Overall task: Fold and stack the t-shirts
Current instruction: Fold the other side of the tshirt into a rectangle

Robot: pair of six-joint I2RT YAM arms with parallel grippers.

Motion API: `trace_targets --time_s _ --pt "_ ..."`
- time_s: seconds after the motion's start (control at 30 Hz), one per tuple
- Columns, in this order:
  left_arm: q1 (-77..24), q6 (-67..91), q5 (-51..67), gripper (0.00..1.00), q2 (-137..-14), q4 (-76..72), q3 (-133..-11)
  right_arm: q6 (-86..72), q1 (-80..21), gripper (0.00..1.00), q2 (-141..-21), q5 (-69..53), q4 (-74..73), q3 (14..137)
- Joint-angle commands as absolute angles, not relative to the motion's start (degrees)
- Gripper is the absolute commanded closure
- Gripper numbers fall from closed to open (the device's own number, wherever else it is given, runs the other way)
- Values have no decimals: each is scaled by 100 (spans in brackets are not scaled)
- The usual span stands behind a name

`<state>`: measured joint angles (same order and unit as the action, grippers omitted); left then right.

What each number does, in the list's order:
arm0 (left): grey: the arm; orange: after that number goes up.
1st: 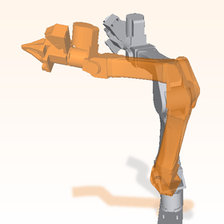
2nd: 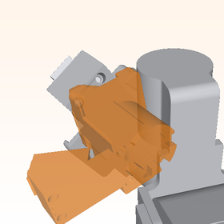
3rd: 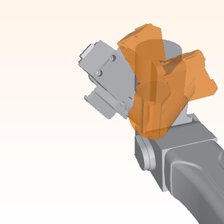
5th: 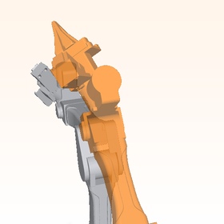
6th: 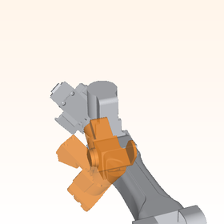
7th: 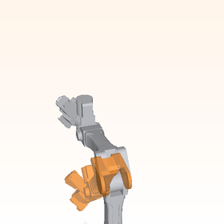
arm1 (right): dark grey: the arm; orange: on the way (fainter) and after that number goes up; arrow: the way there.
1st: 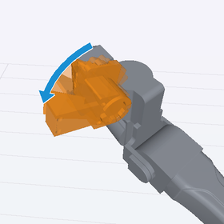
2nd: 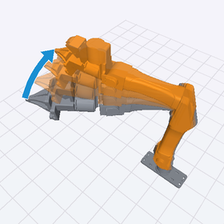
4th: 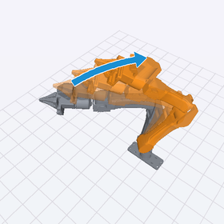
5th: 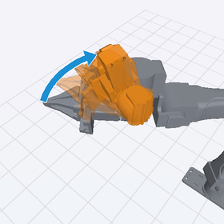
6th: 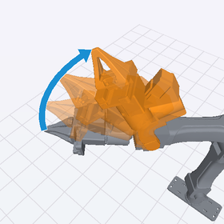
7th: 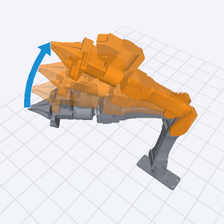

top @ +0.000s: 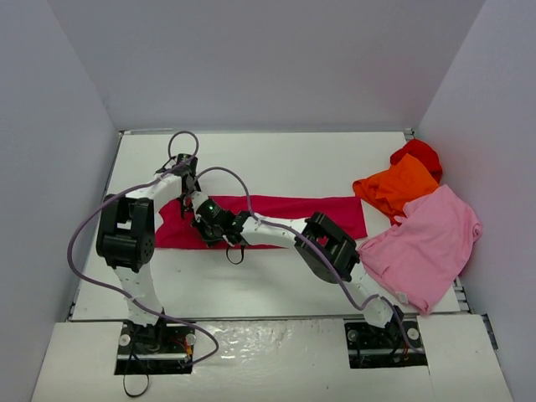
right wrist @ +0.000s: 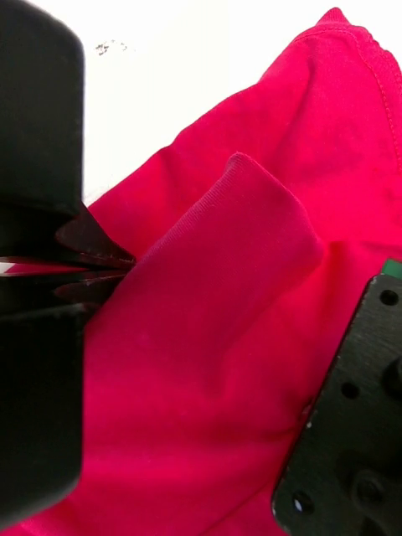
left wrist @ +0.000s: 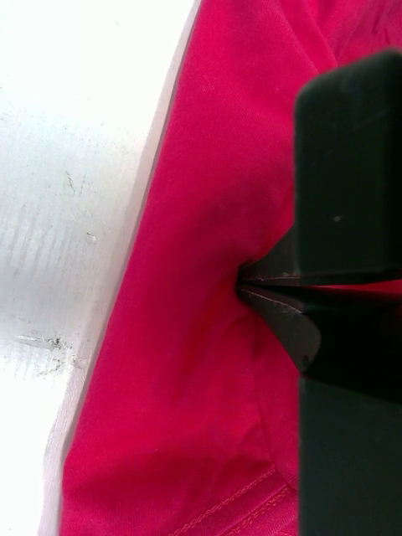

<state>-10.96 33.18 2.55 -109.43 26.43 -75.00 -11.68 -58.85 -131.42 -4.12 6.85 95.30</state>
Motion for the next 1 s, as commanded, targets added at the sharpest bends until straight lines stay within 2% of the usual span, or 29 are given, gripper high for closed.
trace_targets --time_s 0.0,0.4,0.77,0.97 --pt "-1708 3302 284 100 -10662 3282 -7436 -1246 -5643 100 -13191 -316 721 9212" --pt "-1455 2984 57 100 -11232 3775 -8766 -1968 -5963 100 -11901 -466 879 7269" --pt "-1406 2971 54 100 -11335 3769 -8842 -2212 -6363 100 -11271 -692 709 6959" --pt "-1389 3013 316 100 -11008 3835 -8701 -2182 -6391 100 -11329 -334 659 6894"
